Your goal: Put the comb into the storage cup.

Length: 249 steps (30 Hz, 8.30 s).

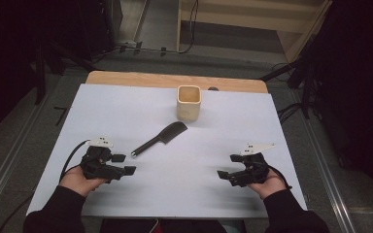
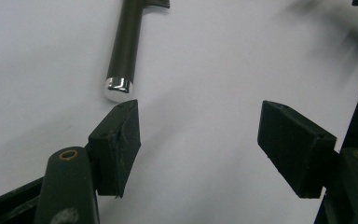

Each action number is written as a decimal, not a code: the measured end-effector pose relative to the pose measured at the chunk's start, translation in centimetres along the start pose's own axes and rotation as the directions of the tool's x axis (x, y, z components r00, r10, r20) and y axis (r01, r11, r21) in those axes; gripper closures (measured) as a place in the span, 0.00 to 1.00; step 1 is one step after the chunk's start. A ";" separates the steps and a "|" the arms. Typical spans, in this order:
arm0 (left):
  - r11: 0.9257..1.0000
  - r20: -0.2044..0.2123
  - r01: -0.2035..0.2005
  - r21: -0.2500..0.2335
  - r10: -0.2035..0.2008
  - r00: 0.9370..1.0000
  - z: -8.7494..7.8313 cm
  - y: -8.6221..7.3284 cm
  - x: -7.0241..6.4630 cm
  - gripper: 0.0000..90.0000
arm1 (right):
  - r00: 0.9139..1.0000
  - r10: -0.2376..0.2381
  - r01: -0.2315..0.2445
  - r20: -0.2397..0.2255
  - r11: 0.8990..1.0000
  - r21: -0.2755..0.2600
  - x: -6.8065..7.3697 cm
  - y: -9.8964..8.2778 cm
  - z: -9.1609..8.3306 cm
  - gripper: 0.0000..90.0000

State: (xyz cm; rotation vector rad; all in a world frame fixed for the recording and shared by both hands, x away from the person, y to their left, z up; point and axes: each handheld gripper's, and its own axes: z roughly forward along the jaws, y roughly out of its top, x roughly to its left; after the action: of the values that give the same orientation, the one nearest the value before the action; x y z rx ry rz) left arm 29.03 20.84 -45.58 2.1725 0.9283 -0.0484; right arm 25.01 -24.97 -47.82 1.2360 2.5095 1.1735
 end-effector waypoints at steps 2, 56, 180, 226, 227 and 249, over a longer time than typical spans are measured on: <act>1.000 0.001 0.000 -0.002 0.000 1.000 0.0 0.0 0.0 0.33 | 1.000 -0.002 0.002 0.001 1.000 0.001 0.0 0.0 0.0 0.15; 0.999 -0.026 -0.040 -0.011 0.039 0.999 2.4 7.1 2.5 0.28 | 1.000 0.003 -0.003 0.012 1.000 0.012 -0.1 -0.6 -0.2 0.16; 0.977 -0.186 -0.178 0.119 0.198 0.962 8.0 4.8 2.7 0.80 | 1.000 -0.019 0.018 0.021 1.000 0.023 0.1 -0.6 -0.1 0.15; 0.996 0.020 -0.070 0.055 0.069 0.997 5.9 6.2 1.1 0.81 | 1.000 0.000 0.000 0.023 1.000 0.001 0.0 -0.5 -0.4 0.16; 0.996 0.028 -0.067 0.051 0.066 0.997 5.9 6.3 1.0 0.81 | 1.000 0.002 -0.002 0.023 1.000 0.000 0.0 -0.5 -0.4 0.16; 0.999 0.105 0.007 -0.041 -0.003 0.994 6.9 8.0 -1.2 0.81 | 0.999 0.039 -0.038 0.028 0.999 -0.014 0.0 -0.4 -0.5 0.16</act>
State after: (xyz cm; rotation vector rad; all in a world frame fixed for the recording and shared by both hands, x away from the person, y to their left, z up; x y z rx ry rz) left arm 34.88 12.00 -45.02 2.1087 0.8673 -0.1437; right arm 24.57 -25.44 -47.73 1.2939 2.4644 1.1713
